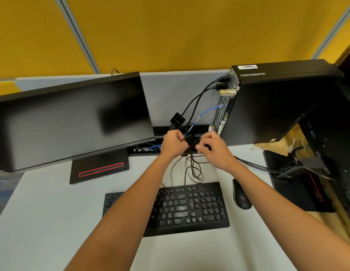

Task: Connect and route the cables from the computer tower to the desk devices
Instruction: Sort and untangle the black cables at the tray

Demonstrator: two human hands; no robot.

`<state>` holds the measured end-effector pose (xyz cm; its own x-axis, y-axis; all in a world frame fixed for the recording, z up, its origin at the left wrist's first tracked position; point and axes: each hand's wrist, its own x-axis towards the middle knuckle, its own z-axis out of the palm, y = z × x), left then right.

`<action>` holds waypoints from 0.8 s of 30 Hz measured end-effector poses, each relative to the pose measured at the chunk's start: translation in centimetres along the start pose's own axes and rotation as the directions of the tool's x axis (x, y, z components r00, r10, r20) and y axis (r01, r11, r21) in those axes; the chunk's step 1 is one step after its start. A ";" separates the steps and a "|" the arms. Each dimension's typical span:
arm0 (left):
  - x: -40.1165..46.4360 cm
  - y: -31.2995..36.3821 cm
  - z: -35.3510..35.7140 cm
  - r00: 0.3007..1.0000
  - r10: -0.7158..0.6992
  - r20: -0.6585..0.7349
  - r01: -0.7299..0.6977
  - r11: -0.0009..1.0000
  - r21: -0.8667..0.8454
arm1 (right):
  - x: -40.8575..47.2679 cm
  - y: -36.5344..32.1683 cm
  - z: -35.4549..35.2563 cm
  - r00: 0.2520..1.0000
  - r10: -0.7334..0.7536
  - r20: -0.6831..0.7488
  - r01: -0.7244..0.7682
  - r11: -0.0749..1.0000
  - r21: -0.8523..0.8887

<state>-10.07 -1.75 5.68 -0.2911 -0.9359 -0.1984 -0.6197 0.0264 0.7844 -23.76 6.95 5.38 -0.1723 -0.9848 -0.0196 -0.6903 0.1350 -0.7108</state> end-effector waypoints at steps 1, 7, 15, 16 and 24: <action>0.2 -0.3 -0.5 0.996 -0.064 -0.057 0.062 0.997 -0.037 | -0.7 0.0 -0.8 0.999 -0.019 0.040 0.017 0.999 0.051; 0.2 -4.1 -3.9 0.917 -0.277 -0.287 0.242 0.959 -0.150 | -3.6 3.5 -6.7 0.949 0.311 -0.045 -0.237 0.801 0.550; -1.7 1.6 -1.1 0.983 -0.061 -0.176 0.079 0.992 0.095 | -1.4 -0.2 -2.5 0.952 -0.027 -0.305 0.009 0.998 -0.061; -1.8 1.8 -0.8 0.982 -0.070 -0.177 0.094 0.987 0.133 | -1.0 -1.8 -2.0 0.961 -0.074 -0.267 0.068 0.997 -0.033; -1.2 0.2 -1.4 0.958 -0.285 -0.016 0.285 0.957 0.049 | -0.2 -3.7 -0.6 0.981 -0.115 0.154 0.123 0.991 -0.049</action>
<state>-8.89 -1.15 6.88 -0.0906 -0.9101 -0.4043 -0.7122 -0.2245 0.6651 -21.58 6.67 8.45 0.0181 -0.9988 -0.0460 -0.7399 0.0176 -0.6725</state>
